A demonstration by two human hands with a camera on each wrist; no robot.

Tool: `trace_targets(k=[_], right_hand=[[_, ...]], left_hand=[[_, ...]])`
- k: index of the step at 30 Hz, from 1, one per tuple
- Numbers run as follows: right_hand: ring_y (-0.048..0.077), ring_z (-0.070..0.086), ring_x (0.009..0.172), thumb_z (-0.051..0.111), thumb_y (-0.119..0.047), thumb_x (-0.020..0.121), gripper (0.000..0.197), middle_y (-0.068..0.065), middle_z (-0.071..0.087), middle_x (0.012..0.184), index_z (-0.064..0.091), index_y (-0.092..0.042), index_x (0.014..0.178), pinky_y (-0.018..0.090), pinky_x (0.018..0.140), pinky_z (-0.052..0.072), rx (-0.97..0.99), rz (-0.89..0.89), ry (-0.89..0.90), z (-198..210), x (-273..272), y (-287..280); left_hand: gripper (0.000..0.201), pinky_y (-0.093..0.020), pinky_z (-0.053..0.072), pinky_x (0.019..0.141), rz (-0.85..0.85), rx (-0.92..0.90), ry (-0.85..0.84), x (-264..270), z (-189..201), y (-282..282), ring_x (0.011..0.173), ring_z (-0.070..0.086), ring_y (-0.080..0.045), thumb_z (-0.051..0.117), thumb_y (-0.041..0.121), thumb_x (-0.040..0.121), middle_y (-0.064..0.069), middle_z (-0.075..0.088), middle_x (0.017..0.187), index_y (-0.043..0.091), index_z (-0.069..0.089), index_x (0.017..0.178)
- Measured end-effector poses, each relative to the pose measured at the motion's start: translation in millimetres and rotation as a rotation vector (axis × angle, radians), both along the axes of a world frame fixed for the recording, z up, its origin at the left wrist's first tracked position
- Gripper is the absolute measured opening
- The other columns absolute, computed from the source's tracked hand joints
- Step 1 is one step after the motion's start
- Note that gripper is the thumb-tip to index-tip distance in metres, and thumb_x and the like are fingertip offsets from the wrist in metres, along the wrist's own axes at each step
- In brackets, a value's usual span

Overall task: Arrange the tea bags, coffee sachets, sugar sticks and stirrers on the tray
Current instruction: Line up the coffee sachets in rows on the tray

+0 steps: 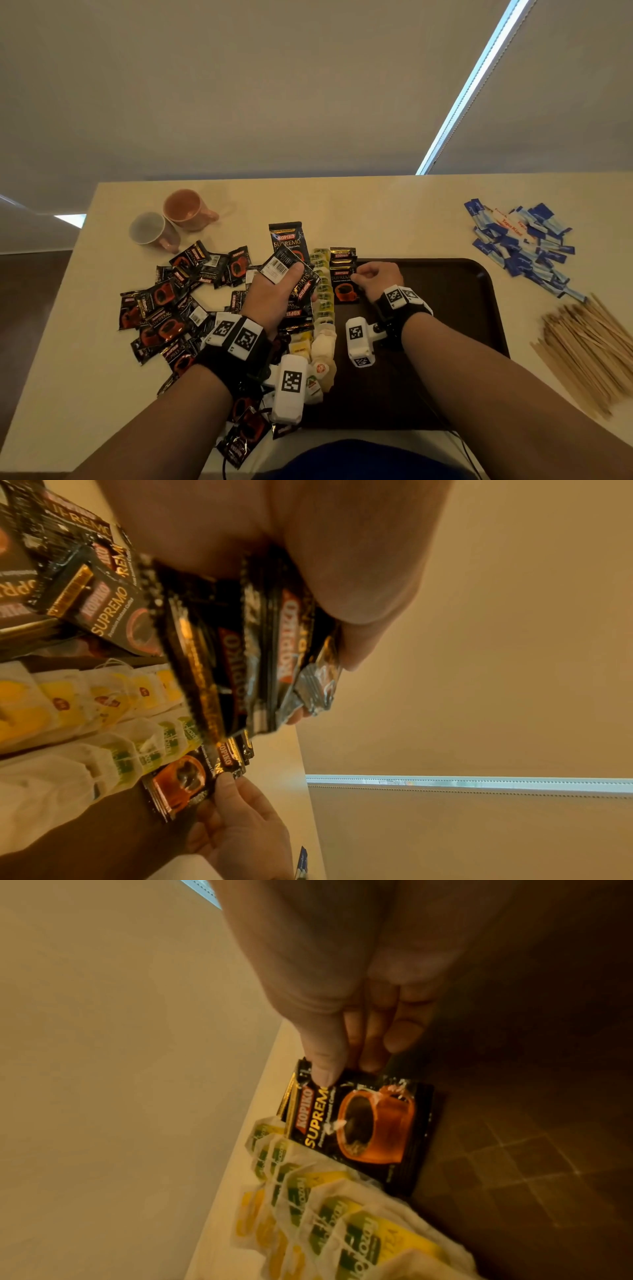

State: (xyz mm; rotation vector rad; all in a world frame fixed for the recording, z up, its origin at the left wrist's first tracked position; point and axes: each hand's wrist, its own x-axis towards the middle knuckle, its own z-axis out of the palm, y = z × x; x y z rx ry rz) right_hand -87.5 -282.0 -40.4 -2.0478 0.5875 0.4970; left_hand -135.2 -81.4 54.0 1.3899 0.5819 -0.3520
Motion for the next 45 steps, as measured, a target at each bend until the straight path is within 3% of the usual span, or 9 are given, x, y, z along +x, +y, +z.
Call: trace_targets(k=[5, 18, 23, 26, 29, 32, 36, 41, 45], right_hand=[[0.014, 0.066, 0.084, 0.079, -0.019, 0.082, 0.010, -0.002, 0.069, 0.085, 0.072, -0.018, 0.089, 0.029, 0.083, 0.054, -0.034, -0.046, -0.009, -1.6, 4.8, -2.0], [0.015, 0.066, 0.084, 0.080, -0.028, 0.081, 0.015, 0.001, 0.071, 0.085, 0.071, -0.016, 0.081, 0.028, 0.077, 0.052, -0.151, 0.044, 0.020, 1.2, 9.3, -1.5], [0.015, 0.064, 0.082, 0.068, -0.031, 0.091, 0.018, -0.004, 0.065, 0.080, 0.072, -0.014, 0.088, 0.026, 0.074, 0.048, -0.257, 0.109, -0.200, 25.2, 10.9, -1.1], [0.013, 0.064, 0.080, 0.066, -0.031, 0.092, 0.021, -0.002, 0.070, 0.084, 0.074, -0.012, 0.093, 0.027, 0.079, 0.052, -0.161, 0.196, -0.348, 54.2, 14.3, 8.9], [0.007, 0.066, 0.077, 0.065, -0.035, 0.091, 0.024, -0.005, 0.073, 0.085, 0.076, -0.013, 0.095, 0.020, 0.074, 0.051, 0.003, 0.262, -0.389, 79.4, 14.8, 21.9], [0.009, 0.068, 0.073, 0.065, -0.034, 0.093, 0.023, 0.002, 0.075, 0.086, 0.075, -0.014, 0.093, 0.027, 0.068, 0.057, 0.228, 0.255, -0.275, 95.9, 9.7, 28.4], [0.030, 0.070, 0.080, 0.073, -0.022, 0.088, 0.017, 0.016, 0.074, 0.089, 0.073, -0.005, 0.090, 0.047, 0.074, 0.057, 0.469, 0.127, -0.156, 97.8, 3.0, 23.1], [0.012, 0.061, 0.055, 0.073, -0.015, 0.088, 0.014, 0.009, 0.071, 0.076, 0.071, -0.001, 0.091, 0.022, 0.050, 0.047, 0.463, -0.021, -0.199, 98.4, 3.1, 5.5], [0.021, 0.055, 0.061, 0.074, -0.019, 0.087, 0.016, 0.009, 0.070, 0.076, 0.072, -0.005, 0.095, 0.029, 0.051, 0.045, 0.398, -0.116, -0.191, 84.8, 8.5, -14.8]], left_hand=[[0.016, -0.043, 0.057, 0.071, 0.000, 0.008, 0.013, 3.0, -3.2, 1.8, 0.077, 0.072, -0.034, 0.064, 0.026, 0.097, -0.020, 0.074, 0.093, 0.012, 0.067, 0.104], [0.010, -0.032, 0.056, 0.055, 0.005, -0.023, 0.000, 4.0, -5.5, -0.6, 0.062, 0.071, -0.028, 0.062, 0.021, 0.098, -0.017, 0.073, 0.080, 0.013, 0.065, 0.093], [0.013, -0.037, 0.059, 0.064, -0.037, -0.001, 0.015, 6.2, -5.2, -1.8, 0.069, 0.073, -0.027, 0.064, 0.026, 0.097, -0.016, 0.075, 0.086, 0.013, 0.067, 0.097], [0.014, -0.048, 0.059, 0.081, -0.069, 0.037, 0.010, 7.1, -8.1, -4.0, 0.084, 0.074, -0.032, 0.067, 0.029, 0.095, -0.015, 0.076, 0.091, 0.015, 0.070, 0.097], [0.014, -0.050, 0.058, 0.084, -0.106, 0.016, 0.007, 3.8, -6.3, -9.8, 0.087, 0.074, -0.034, 0.067, 0.028, 0.094, -0.015, 0.076, 0.094, 0.015, 0.071, 0.100], [0.013, -0.043, 0.057, 0.077, -0.153, -0.039, 0.010, -0.9, -2.8, -16.5, 0.083, 0.074, -0.033, 0.067, 0.023, 0.094, -0.014, 0.076, 0.095, 0.014, 0.069, 0.104], [0.013, -0.043, 0.058, 0.085, -0.248, -0.006, -0.028, -5.6, -0.5, -19.9, 0.092, 0.073, -0.032, 0.066, 0.021, 0.094, -0.012, 0.076, 0.099, 0.016, 0.068, 0.105], [0.014, -0.037, 0.058, 0.082, -0.279, 0.085, -0.026, -8.1, -2.1, -16.1, 0.092, 0.074, -0.025, 0.067, 0.025, 0.094, -0.010, 0.077, 0.101, 0.016, 0.071, 0.104], [0.016, -0.043, 0.058, 0.087, -0.239, 0.123, 0.013, -8.1, -7.8, -8.8, 0.092, 0.074, -0.025, 0.069, 0.028, 0.092, -0.010, 0.077, 0.100, 0.015, 0.073, 0.101]])
